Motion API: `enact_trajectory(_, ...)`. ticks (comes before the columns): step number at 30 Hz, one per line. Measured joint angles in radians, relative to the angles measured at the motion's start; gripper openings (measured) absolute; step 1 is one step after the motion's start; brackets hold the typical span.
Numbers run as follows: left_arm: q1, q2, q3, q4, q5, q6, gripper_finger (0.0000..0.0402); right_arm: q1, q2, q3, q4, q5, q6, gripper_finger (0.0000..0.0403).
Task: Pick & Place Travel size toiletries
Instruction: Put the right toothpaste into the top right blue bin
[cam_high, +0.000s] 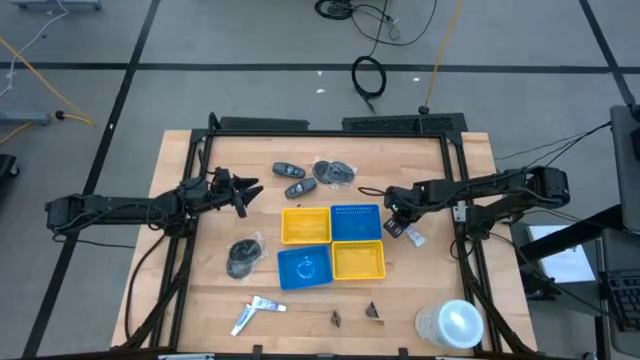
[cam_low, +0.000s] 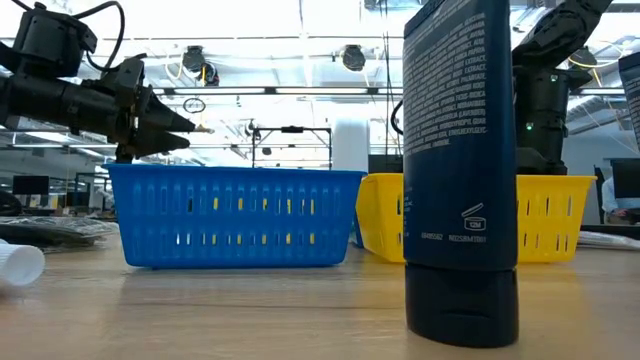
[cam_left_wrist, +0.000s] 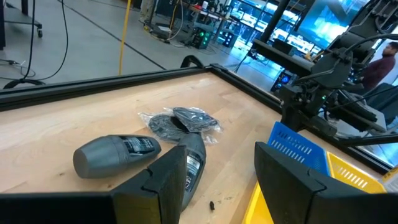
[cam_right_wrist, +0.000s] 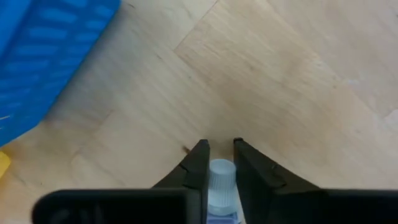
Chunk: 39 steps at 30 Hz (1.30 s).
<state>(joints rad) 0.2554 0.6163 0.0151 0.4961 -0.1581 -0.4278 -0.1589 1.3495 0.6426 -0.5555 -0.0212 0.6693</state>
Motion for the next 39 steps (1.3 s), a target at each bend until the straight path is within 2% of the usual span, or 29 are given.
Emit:
enact_trajectory(14, 0.000, 0.000, 0.000, 0.001, 0.000, -0.005, 0.0186, -0.001, -0.041, 0.016, -0.018, -0.052, -0.027, 0.0040)
enact_trajectory(18, 0.000, 0.000, 0.000, 0.001, 0.000, -0.009, 0.0186, -0.003, -0.092, 0.066, -0.058, -0.024, -0.052, 0.0040)
enact_trajectory(24, 0.000, 0.000, 0.000, 0.001, 0.001, -0.030, 0.0186, -0.003, -0.182, 0.168, -0.165, 0.078, -0.079, 0.0040)
enact_trajectory(27, 0.000, 0.000, 0.000, 0.002, 0.008, -0.044, 0.0186, 0.005, -0.228, 0.205, -0.154, 0.111, -0.092, 0.0040)
enact_trajectory(32, 0.000, 0.000, 0.000, 0.021, 0.056, -0.091, 0.0186, 0.043, -0.270, 0.219, -0.047, 0.134, -0.129, 0.0040)
enact_trajectory(39, -0.059, 0.000, 0.001, 0.164, 0.125, -0.110, 0.0186, 0.123, -0.248, 0.219, 0.249, 0.181, -0.209, 0.0040)
